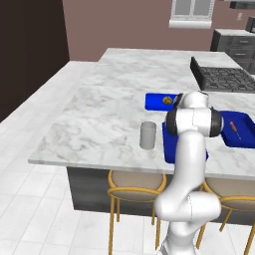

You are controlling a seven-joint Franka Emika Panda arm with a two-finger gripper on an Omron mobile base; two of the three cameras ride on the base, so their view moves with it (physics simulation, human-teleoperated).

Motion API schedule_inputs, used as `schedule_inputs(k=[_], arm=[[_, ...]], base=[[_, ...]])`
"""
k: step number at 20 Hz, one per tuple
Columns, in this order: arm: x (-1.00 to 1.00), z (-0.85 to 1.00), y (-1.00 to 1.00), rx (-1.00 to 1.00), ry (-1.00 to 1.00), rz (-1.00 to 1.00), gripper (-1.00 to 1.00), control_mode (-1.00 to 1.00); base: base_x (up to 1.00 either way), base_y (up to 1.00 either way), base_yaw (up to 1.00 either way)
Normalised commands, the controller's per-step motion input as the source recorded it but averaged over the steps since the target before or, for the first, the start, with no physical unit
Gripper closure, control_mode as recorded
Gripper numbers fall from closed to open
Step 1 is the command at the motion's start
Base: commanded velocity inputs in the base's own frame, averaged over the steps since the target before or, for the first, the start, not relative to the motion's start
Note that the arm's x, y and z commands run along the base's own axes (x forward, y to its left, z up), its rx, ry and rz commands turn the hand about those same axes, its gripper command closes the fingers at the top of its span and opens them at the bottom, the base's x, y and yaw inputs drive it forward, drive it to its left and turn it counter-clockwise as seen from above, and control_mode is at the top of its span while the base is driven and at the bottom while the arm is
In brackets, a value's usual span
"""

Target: Take the cupcake and donut from the fridge and place them on the empty tray on the dining counter.

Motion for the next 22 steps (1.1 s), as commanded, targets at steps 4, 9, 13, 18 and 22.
schedule_inputs(k=[4,9,13,18,22], arm=[[0.33,-0.34,-0.13,0.0,0.02,0.0,1.0,-1.0],[0.3,-0.27,-0.04,0.0,0.0,0.0,1.0,-1.0],[0.03,-0.16,0.0,0.0,0.0,0.0,1.0,-1.0],[0.0,-0.51,0.15,-0.11,-0.01,0.0,1.0,-1.0],[0.0,-0.69,0.33,-0.17,0.0,0.0,1.0,-1.0]], base=[[0.0,0.0,0.0],[0.0,0.0,0.0],[0.0,0.0,0.0],[0.0,0.0,0.0],[0.0,0.0,0.0]])
